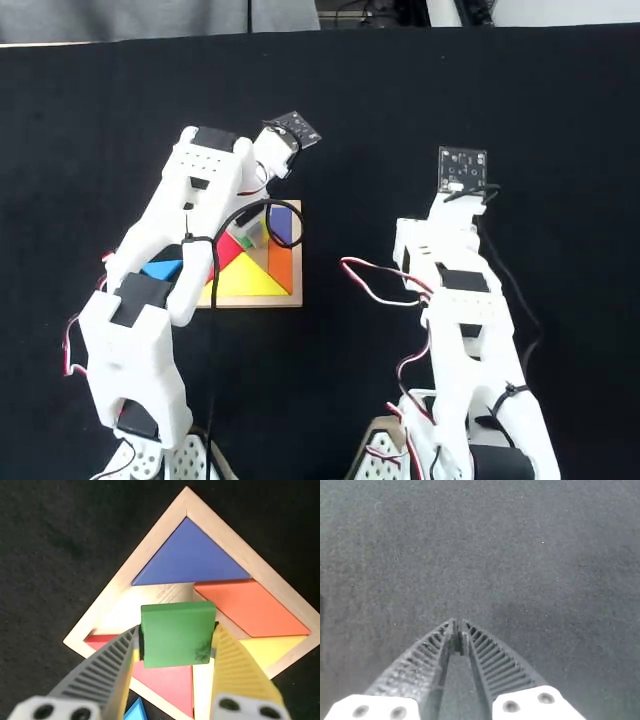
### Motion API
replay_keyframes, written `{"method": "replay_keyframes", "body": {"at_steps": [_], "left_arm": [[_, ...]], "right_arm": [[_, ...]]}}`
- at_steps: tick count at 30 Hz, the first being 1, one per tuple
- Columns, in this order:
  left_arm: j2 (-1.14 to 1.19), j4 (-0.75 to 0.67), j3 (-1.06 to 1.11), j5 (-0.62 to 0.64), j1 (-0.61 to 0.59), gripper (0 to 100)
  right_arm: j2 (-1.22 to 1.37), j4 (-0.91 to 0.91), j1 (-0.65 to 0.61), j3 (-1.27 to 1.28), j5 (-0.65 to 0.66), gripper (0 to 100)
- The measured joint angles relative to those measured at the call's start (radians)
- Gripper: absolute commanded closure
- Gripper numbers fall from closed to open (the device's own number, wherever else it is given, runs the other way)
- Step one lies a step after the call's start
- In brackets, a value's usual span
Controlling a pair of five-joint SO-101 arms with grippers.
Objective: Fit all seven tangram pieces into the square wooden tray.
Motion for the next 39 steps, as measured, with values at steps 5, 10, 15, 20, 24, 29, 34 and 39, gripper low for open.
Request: {"method": "replay_keyframes", "body": {"at_steps": [5, 10, 15, 20, 24, 29, 34, 39], "left_arm": [[0.000, 0.000, 0.000, 0.000, 0.000, 77], [0.000, 0.000, 0.000, -0.002, -0.008, 72], [0.000, 0.000, 0.000, -0.002, -0.043, 72], [0.000, -0.015, 0.000, -0.002, -0.052, 72], [0.000, -0.071, -0.003, -0.002, -0.072, 72], [0.021, -0.081, -0.015, -0.025, -0.094, 72], [0.035, -0.074, -0.015, -0.046, -0.092, 72], [0.035, -0.100, -0.015, -0.046, -0.092, 72]], "right_arm": [[0.000, 0.000, 0.000, 0.000, 0.000, 98.7], [0.000, 0.000, 0.000, 0.000, 0.000, 98.7], [0.000, 0.000, -0.003, 0.000, 0.018, 98.7], [0.000, 0.000, -0.011, 0.000, 0.023, 98.7], [0.000, 0.000, -0.014, 0.000, 0.023, 98.7], [0.000, 0.000, -0.014, 0.000, 0.023, 98.7], [0.000, 0.000, -0.014, 0.000, 0.023, 98.7], [0.000, 0.000, -0.014, 0.000, 0.023, 98.7]]}}
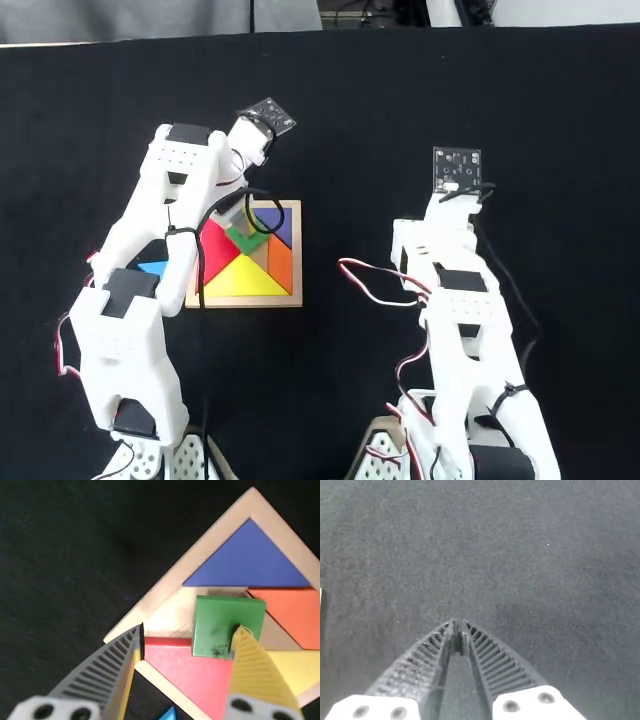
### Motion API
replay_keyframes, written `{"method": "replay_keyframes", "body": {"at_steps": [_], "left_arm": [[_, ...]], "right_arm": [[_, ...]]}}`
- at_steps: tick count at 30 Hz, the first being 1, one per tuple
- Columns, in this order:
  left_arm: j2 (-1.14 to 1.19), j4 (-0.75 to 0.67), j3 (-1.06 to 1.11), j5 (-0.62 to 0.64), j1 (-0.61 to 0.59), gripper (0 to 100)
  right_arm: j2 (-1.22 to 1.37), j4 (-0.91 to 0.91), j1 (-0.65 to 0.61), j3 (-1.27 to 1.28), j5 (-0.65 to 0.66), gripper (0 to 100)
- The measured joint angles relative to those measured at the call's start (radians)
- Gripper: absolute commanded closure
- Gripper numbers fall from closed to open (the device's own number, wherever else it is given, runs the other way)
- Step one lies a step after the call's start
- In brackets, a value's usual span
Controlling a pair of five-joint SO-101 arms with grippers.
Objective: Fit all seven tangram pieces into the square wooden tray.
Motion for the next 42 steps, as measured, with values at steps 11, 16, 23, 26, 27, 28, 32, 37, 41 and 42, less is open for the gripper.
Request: {"method": "replay_keyframes", "body": {"at_steps": [11, 16, 23, 26, 27, 28, 32, 37, 41, 42], "left_arm": [[0.002, -0.064, 0.000, 0.000, -0.023, 72], [0.002, -0.064, 0.000, 0.000, -0.044, 72], [-0.014, 0.081, 0.000, 0.025, 0.015, 72], [-0.043, 0.095, 0.000, 0.046, 0.075, 72], [-0.044, 0.089, 0.000, 0.046, 0.081, 72], [-0.044, 0.075, 0.000, 0.048, 0.081, 72], [-0.011, 0.020, 0.000, 0.051, 0.058, 72], [0.011, 0.011, 0.002, 0.051, 0.023, 72], [0.023, 0.006, 0.002, 0.051, 0.020, 72], [0.023, 0.005, 0.002, 0.051, 0.020, 72]], "right_arm": [[0.000, 0.000, 0.000, 0.000, 0.000, 98.7], [0.000, 0.000, 0.000, 0.000, 0.000, 98.7], [0.000, 0.000, 0.000, 0.000, 0.000, 98.7], [0.000, 0.000, 0.000, 0.000, 0.000, 98.7], [0.000, 0.000, 0.000, 0.000, 0.000, 98.7], [0.000, 0.000, 0.000, 0.000, 0.000, 98.7], [0.000, 0.000, 0.000, 0.000, 0.000, 98.7], [0.000, 0.000, 0.000, 0.000, 0.000, 98.7], [0.000, 0.000, 0.000, 0.000, 0.000, 98.7], [0.000, 0.000, 0.000, 0.000, 0.000, 98.7]]}}
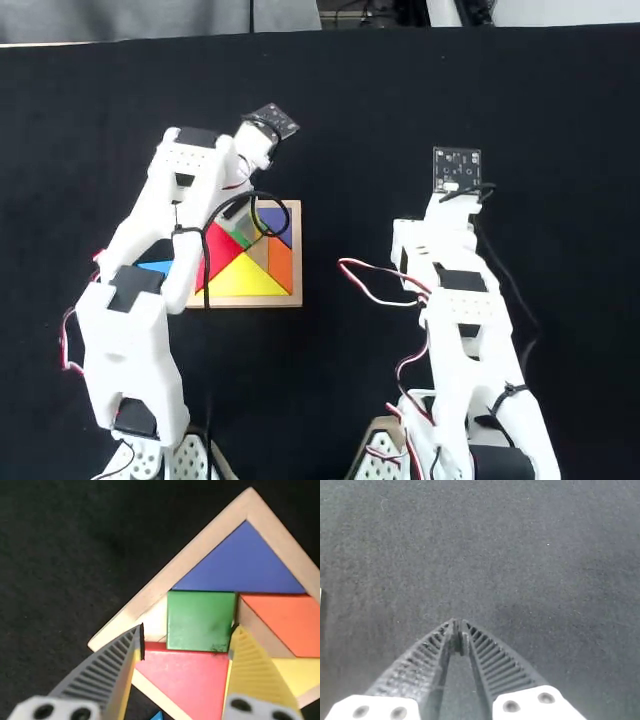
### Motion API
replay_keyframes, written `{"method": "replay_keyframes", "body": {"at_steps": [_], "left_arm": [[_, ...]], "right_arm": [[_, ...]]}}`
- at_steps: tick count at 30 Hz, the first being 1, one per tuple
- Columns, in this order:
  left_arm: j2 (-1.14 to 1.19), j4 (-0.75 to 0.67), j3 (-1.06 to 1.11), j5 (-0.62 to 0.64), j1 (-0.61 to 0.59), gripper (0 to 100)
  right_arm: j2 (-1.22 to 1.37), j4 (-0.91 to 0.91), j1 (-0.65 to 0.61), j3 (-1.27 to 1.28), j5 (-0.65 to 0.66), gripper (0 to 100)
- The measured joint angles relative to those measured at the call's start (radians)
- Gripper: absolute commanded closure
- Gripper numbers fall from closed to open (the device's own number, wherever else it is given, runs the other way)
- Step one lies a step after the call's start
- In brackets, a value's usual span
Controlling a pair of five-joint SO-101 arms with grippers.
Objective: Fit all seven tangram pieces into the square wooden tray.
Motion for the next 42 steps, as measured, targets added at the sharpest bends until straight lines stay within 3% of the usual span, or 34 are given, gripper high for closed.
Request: {"method": "replay_keyframes", "body": {"at_steps": [6, 15, 26, 35, 40, 42], "left_arm": [[-0.006, 0.037, -0.066, 0.000, -0.012, 72], [0.057, -0.015, -0.120, 0.000, -0.149, 72], [0.107, -0.011, -0.120, 0.000, -0.140, 72], [0.107, 0.057, -0.198, 0.000, -0.127, 72], [0.094, 0.152, -0.341, -0.006, -0.206, 72], [0.068, 0.210, -0.376, -0.074, -0.255, 72]], "right_arm": [[0.000, 0.000, 0.000, 0.000, 0.000, 98.7], [0.000, 0.000, 0.000, 0.000, 0.000, 98.7], [0.000, 0.000, 0.000, 0.000, 0.000, 98.7], [0.000, 0.000, 0.000, 0.000, 0.000, 98.7], [0.000, 0.000, 0.000, 0.000, 0.000, 98.7], [0.000, 0.000, 0.000, 0.000, 0.000, 98.7]]}}
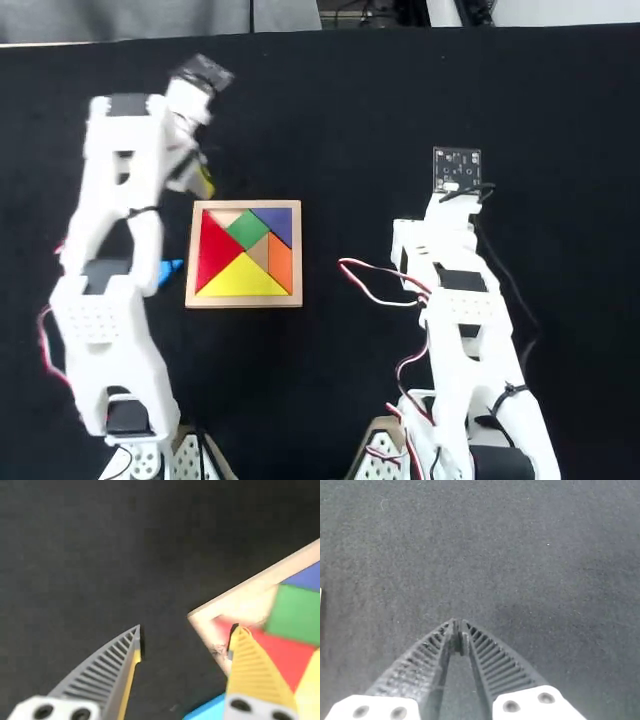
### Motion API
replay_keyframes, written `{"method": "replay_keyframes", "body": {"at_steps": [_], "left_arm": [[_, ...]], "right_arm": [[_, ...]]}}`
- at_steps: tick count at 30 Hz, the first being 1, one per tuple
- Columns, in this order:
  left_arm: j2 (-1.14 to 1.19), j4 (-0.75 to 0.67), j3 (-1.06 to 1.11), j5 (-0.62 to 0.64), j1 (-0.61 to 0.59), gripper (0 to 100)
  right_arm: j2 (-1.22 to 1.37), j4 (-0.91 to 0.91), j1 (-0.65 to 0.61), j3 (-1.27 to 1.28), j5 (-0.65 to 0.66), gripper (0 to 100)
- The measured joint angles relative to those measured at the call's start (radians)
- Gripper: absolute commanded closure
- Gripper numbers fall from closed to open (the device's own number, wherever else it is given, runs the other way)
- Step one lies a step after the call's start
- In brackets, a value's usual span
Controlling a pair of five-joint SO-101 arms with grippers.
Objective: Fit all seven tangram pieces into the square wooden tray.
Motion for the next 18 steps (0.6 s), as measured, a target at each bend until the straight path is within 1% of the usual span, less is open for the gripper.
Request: {"method": "replay_keyframes", "body": {"at_steps": [2, 5, 6, 7, 13, 18], "left_arm": [[-0.017, 0.104, -0.012, -0.153, -0.052, 72], [-0.018, 0.276, -0.009, -0.448, -0.104, 72], [-0.020, 0.295, 0.003, -0.534, -0.120, 72], [-0.020, 0.296, 0.012, -0.589, -0.130, 72], [-0.014, 0.305, 0.061, -0.727, -0.138, 72], [0.006, 0.305, 0.095, -0.741, -0.138, 72]], "right_arm": [[0.000, 0.000, 0.000, 0.000, 0.000, 98.7], [0.000, 0.000, 0.000, 0.000, 0.000, 98.7], [0.000, 0.000, 0.000, 0.000, 0.000, 98.7], [0.000, 0.000, 0.000, 0.000, 0.000, 98.7], [0.000, 0.000, 0.000, 0.000, 0.000, 98.7], [0.000, 0.000, 0.000, 0.000, 0.000, 98.7]]}}
